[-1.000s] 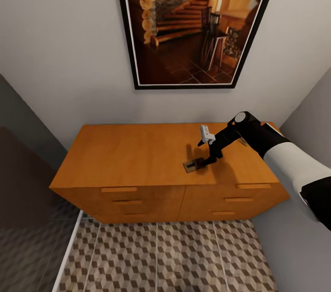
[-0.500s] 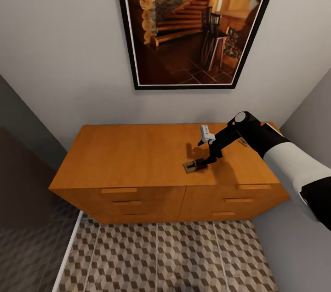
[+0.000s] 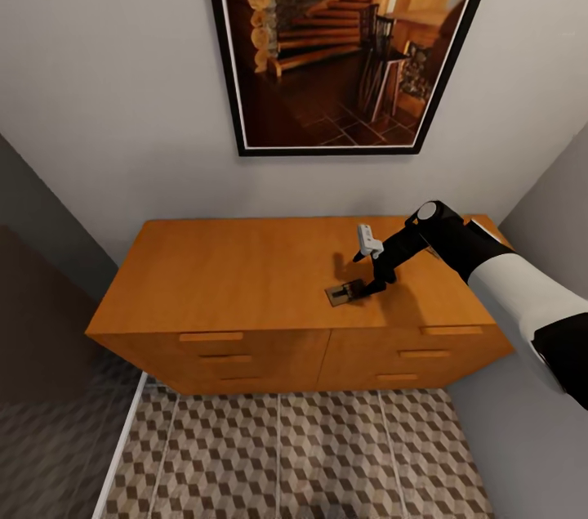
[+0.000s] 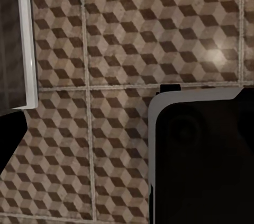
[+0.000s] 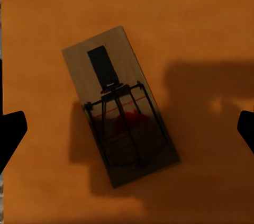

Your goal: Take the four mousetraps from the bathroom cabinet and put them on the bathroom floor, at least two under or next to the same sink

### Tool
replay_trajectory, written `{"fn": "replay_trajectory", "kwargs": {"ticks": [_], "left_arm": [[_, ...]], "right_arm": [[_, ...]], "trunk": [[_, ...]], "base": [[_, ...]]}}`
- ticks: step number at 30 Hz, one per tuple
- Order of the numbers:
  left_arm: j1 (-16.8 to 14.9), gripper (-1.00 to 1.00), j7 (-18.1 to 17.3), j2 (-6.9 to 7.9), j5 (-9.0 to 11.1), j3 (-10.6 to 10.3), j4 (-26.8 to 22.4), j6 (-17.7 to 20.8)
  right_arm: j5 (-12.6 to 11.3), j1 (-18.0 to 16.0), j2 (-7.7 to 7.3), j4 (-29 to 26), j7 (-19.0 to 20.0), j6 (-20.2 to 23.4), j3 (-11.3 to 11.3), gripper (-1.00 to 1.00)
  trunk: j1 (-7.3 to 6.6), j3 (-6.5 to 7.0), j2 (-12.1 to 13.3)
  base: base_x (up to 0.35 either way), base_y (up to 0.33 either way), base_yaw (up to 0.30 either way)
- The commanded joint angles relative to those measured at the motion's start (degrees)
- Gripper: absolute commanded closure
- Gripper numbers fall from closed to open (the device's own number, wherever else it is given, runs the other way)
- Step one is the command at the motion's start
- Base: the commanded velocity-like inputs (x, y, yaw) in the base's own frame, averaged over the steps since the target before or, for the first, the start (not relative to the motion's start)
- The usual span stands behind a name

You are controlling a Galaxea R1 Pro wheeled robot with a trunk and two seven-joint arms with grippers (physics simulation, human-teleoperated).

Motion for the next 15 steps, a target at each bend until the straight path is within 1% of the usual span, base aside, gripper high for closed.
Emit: {"fn": "replay_trajectory", "kwargs": {"ticks": [1,7,15], "left_arm": [[-0.1,-1.00,0.3,-0.03,0.1,-0.5,0.1,-0.2],[-0.1,-1.00,0.3,0.00,0.1,-0.5,0.2,-0.2],[-0.1,-1.00,0.3,0.00,0.1,-0.5,0.2,-0.2]], "right_arm": [[-0.1,0.0,-0.04,0.0,0.1,0.6,0.2,-1.00],[0.0,0.0,-0.03,0.4,0.1,0.6,0.2,-1.00],[0.0,0.0,-0.04,0.5,0.1,0.5,0.2,-1.00]], "trunk": [[0.03,-0.17,-0.1],[0.03,-0.59,-0.1],[0.03,-0.74,-0.1]], "base": [[0.000,0.000,0.000],[0.000,0.000,0.000],[0.000,0.000,0.000]]}}
